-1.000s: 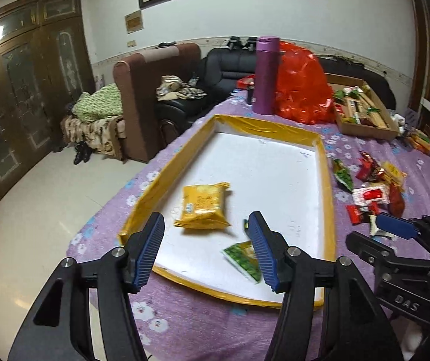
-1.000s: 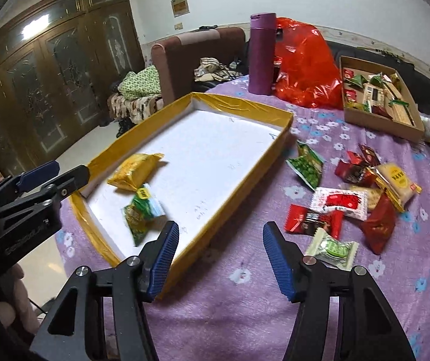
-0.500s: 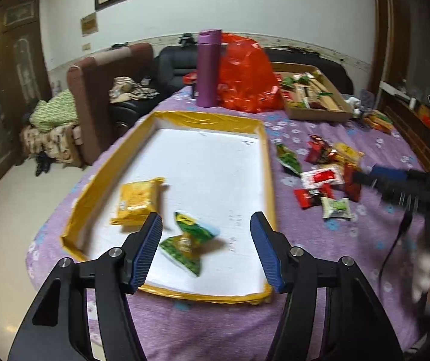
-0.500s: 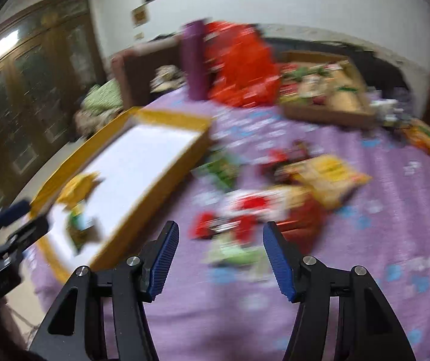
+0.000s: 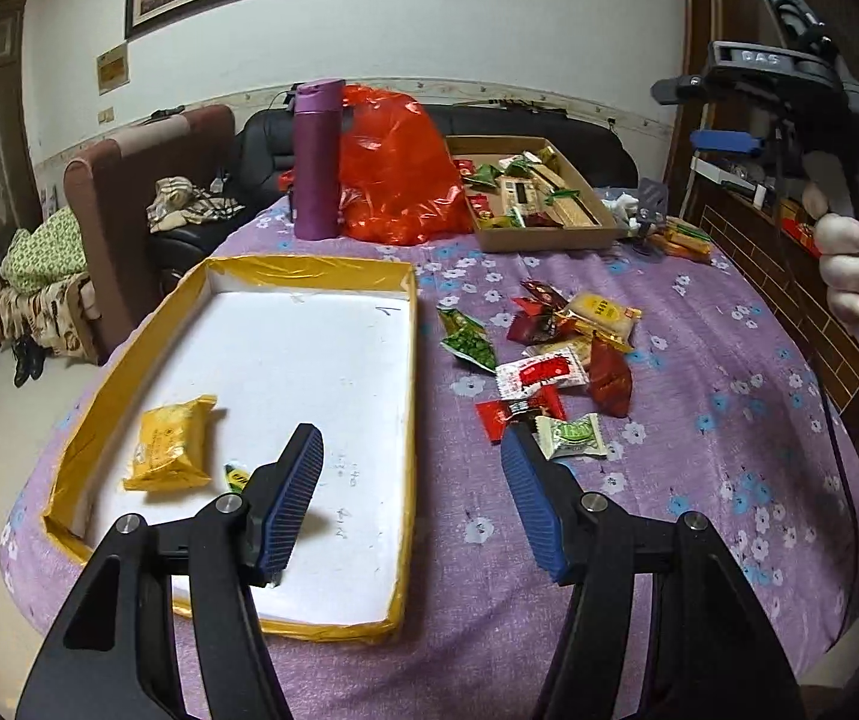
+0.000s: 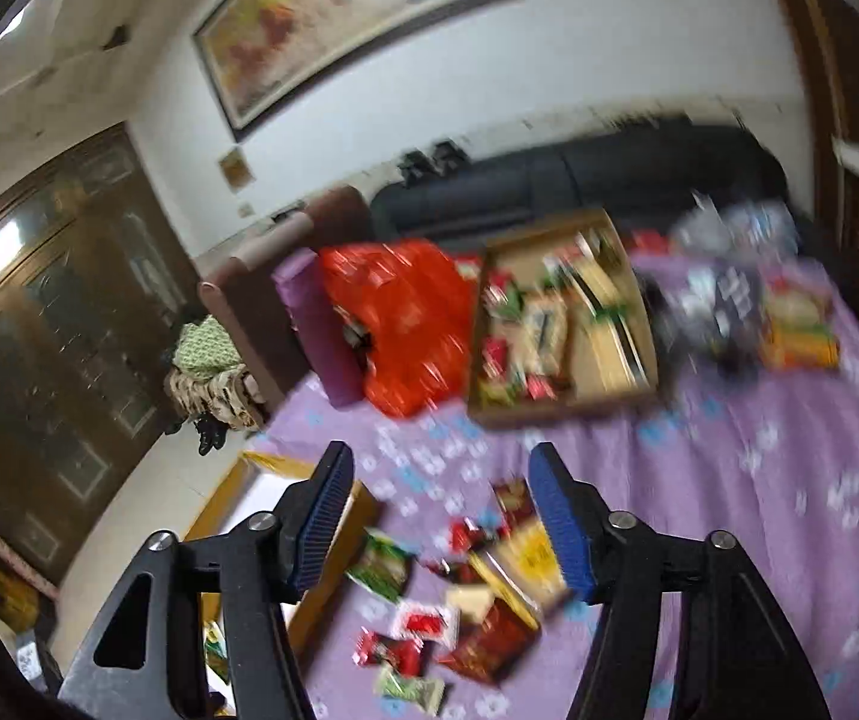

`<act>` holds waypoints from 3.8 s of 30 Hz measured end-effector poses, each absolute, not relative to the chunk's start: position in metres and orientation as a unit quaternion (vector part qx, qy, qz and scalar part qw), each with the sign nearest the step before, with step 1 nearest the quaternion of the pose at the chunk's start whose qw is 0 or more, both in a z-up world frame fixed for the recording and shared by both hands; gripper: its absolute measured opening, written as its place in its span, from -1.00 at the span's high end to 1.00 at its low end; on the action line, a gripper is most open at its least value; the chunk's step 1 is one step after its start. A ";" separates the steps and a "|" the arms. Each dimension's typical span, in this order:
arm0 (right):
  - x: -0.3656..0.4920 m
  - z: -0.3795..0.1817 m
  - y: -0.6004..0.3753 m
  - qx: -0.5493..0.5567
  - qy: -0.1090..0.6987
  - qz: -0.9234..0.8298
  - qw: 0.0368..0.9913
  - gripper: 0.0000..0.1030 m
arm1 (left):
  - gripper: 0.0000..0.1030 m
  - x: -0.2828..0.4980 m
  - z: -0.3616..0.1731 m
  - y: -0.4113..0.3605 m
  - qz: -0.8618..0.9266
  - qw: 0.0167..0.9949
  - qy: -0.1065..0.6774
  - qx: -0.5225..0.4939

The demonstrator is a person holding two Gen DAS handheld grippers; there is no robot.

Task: Organize snacks
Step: 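Withdraw both tools from the tray and move back toward the snack pile, then grasp the green-white candy with the left gripper while the right gripper grasps a red candy packet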

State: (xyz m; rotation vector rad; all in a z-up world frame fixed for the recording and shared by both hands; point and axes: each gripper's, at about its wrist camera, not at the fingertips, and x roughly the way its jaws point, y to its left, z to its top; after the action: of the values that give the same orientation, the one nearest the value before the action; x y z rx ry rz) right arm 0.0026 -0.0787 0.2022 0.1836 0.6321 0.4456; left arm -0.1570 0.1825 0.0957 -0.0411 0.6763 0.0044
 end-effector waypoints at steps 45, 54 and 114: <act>-0.211 0.106 -0.136 0.053 0.397 0.045 0.915 -0.33 | -0.46 -0.171 0.167 0.206 -0.130 0.944 0.231 -0.195; -0.211 0.087 -0.136 0.060 0.415 0.044 0.907 -0.33 | -0.46 -0.181 0.164 0.207 -0.127 0.945 0.219 -0.206; -0.002 0.031 -0.051 0.087 0.473 0.134 0.867 -0.28 | -0.46 -0.159 0.082 0.207 -0.100 0.933 0.332 -0.091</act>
State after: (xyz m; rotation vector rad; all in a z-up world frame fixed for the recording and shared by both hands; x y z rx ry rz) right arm -0.0017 -0.0507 0.0312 0.1817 0.9898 0.2800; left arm -0.1592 0.2067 0.0820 -0.1852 0.6798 -0.2055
